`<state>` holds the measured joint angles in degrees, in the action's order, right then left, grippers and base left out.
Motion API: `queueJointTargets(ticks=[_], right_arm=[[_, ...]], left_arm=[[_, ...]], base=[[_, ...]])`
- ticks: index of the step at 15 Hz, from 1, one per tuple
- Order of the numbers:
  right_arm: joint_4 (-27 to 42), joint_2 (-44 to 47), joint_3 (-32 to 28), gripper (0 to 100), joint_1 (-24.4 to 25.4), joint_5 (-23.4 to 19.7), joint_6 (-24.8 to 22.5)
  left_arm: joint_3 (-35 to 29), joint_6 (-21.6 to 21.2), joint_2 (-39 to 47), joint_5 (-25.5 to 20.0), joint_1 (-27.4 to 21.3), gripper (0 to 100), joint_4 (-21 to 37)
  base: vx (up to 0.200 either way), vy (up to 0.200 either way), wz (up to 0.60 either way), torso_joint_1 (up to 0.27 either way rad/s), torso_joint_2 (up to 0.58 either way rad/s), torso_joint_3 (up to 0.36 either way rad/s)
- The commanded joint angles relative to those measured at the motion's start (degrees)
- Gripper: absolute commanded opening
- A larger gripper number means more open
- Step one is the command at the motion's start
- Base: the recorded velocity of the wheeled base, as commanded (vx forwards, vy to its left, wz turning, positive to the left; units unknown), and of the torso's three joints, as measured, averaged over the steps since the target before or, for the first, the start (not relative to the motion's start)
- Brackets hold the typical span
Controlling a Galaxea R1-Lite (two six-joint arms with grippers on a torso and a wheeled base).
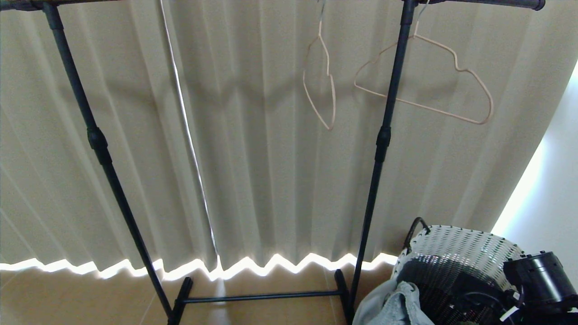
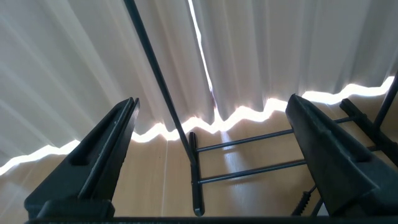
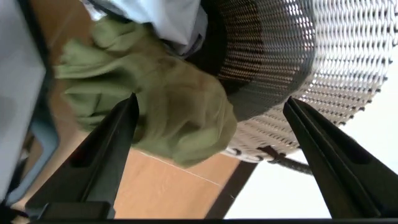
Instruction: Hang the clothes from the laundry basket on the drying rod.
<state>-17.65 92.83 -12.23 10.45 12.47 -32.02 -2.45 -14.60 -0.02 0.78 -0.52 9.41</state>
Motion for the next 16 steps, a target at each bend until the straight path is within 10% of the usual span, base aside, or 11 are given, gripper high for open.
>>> queueJointTargets(ticks=[1,7,8,16], right_arm=[[-0.2,3.9,-1.0,100,-0.2,1.7,-0.1],[-1.9,6.3,-2.8,100,-1.3,2.8,0.0],[-2.7,6.6,-2.5,0,-1.3,2.8,0.0],[-2.5,-20.6,-1.4,0,-4.5,2.8,-0.1]], left_arm=[[0.0,0.0,0.0,0.0,0.0,100,0.0],[0.0,0.0,0.0,0.0,0.0,100,0.0],[0.0,0.0,0.0,0.0,0.0,100,0.0],[0.0,0.0,0.0,0.0,0.0,100,0.0]], base=[[0.0,0.0,0.0,0.0,0.0,0.0],[0.0,0.0,0.0,0.0,0.0,0.0],[0.0,0.0,0.0,0.0,0.0,0.0],[0.0,0.0,0.0,0.0,0.0,0.0]])
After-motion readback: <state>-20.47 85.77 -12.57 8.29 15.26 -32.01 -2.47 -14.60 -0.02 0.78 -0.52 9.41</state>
